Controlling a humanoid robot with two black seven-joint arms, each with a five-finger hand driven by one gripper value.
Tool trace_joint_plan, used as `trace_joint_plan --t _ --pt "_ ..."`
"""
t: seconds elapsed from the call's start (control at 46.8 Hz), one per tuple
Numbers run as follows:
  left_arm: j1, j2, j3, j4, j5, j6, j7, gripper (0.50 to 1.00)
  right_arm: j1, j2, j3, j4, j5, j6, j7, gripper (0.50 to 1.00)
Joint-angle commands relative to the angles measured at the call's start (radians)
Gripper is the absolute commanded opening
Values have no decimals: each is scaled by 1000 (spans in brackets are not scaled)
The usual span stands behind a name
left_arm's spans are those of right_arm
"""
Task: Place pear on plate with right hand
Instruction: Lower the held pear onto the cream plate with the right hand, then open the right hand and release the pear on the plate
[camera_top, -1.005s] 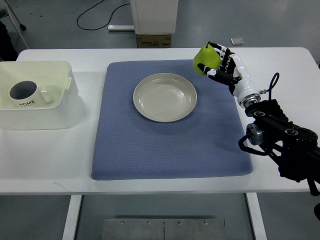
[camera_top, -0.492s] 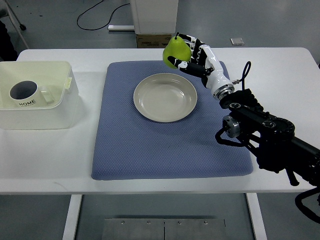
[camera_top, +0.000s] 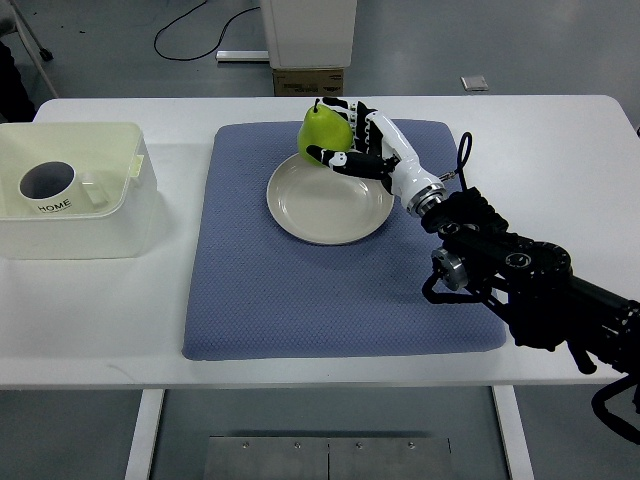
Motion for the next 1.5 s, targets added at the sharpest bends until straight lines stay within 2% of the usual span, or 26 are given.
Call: trace_joint_plan --t 0.0,0.449,0.599,0.62,0.663,0.77,0.876,1.475 --pt "0 0 0 0 0 0 -1 1000 -6 0 -21 -3 0 0 -1 500" --pt "0 0 0 0 1 0 0 1000 -44 0 -107 -33 -3 -2 -2 500" --pt "0 0 0 0 0 0 0 1000 -56 0 -111 -54 -1 -5 -27 500" --pt "0 0 0 0 0 0 -1 1000 -56 0 -111 -56 -1 -8 -27 510" --pt "0 0 0 0 0 0 -1 1000 -56 0 -111 -57 -1 -10 -28 572" --pt "0 0 0 0 0 0 0 1000 -58 0 -110 -59 -1 -10 -28 796" --pt "0 0 0 0 1 0 0 1000 -62 0 -110 -59 0 -11 -27 987" --pt "0 0 0 0 1 0 0 1000 -26 0 -99 -48 5 -7 -30 1000"
